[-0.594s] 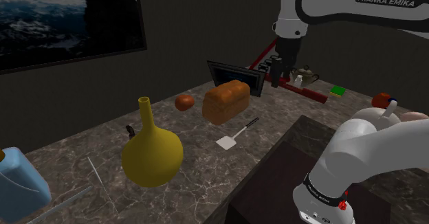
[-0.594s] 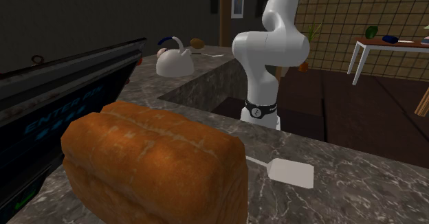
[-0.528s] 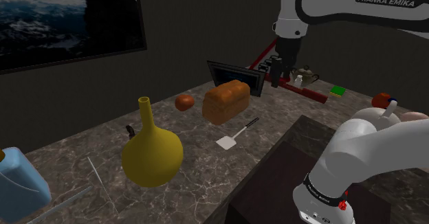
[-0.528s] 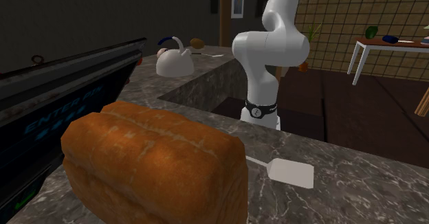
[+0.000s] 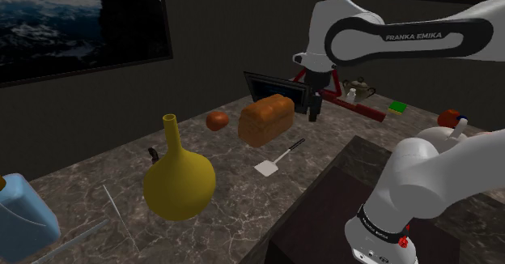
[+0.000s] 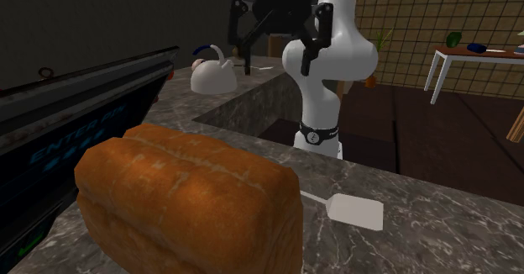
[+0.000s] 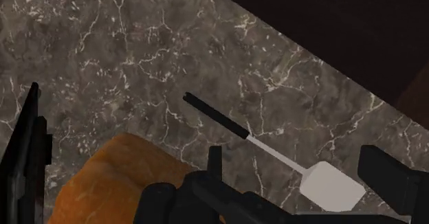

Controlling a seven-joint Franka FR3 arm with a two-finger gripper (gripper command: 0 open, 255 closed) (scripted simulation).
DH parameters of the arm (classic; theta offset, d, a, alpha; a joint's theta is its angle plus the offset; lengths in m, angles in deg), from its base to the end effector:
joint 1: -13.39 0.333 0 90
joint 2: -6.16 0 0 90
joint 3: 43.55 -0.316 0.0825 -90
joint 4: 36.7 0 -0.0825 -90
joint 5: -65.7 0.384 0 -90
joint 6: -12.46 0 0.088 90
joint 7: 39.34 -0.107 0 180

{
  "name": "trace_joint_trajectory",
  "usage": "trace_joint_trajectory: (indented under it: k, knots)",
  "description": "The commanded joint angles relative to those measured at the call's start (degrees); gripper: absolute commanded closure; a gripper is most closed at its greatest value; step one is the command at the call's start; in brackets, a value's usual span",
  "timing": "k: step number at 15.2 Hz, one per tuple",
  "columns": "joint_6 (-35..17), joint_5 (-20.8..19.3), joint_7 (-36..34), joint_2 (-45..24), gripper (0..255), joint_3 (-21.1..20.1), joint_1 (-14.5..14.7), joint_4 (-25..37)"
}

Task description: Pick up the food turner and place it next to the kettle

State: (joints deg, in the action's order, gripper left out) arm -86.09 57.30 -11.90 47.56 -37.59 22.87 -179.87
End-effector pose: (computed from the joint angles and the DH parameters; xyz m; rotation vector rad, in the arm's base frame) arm 0.3292 0.0027 0.5140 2.9419 0.9008 -0.1099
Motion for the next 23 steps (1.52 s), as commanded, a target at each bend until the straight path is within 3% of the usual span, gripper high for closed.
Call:
trace_joint_trajectory:
  k: [1, 11, 18, 23]
  knots:
    - [-4.62, -1.41, 8.28, -1.35, 0, 1.99, 2.64, -2.64]
    - [-26.30, -5.94, 43.63, -11.81, 0, 10.37, 15.25, -11.81]
    - [-33.22, -6.74, 43.55, -15.78, 0, 11.52, 15.01, -14.74]
    - [-33.81, -6.79, 43.55, -16.16, 0, 11.61, 14.99, -14.96]
